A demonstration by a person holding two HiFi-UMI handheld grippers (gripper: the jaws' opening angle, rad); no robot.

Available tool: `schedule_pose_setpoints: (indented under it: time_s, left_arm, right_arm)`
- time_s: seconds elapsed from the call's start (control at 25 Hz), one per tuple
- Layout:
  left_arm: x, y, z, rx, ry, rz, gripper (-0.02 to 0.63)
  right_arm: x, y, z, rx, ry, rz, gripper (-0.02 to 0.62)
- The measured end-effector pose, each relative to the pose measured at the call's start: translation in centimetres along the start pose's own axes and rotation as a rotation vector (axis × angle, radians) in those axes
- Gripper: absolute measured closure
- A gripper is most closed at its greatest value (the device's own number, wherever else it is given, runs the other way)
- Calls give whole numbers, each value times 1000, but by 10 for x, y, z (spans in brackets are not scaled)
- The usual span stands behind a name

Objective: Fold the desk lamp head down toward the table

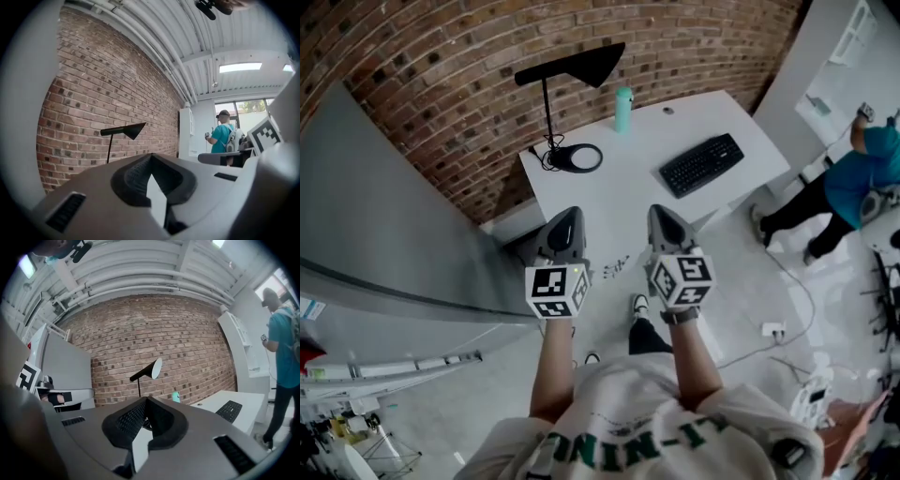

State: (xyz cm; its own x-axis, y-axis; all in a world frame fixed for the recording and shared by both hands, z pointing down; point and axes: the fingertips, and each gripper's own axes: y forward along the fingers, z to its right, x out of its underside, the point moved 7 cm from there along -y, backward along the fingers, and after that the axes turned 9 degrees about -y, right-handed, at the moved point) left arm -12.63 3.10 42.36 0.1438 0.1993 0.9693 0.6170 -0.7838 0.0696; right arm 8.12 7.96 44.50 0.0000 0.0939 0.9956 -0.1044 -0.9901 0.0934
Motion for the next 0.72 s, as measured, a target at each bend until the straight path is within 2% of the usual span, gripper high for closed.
schedule_pose_setpoints:
  time_s: [0.08,0.28,0.4,0.56,0.72]
  left_arm:
    - [-12,31,4,-33,32,17,612]
    - [-28,98,13,-103,39,48,612]
    - [-29,119,21,-163,51,56,612]
    - [-33,141,31,-200,71,47,612]
    - [-33,151,23,-224,81,21,612]
  right_arm:
    - [-10,26,24,-35,10,7,591]
    - [-32,75,72,-125,-38,8,591]
    - [-34,89,96,-173,-50,-5,591]
    - [-38,112,132,-175,-69,-14,591]
    - [-37,138,134,-222,-73,-23,591]
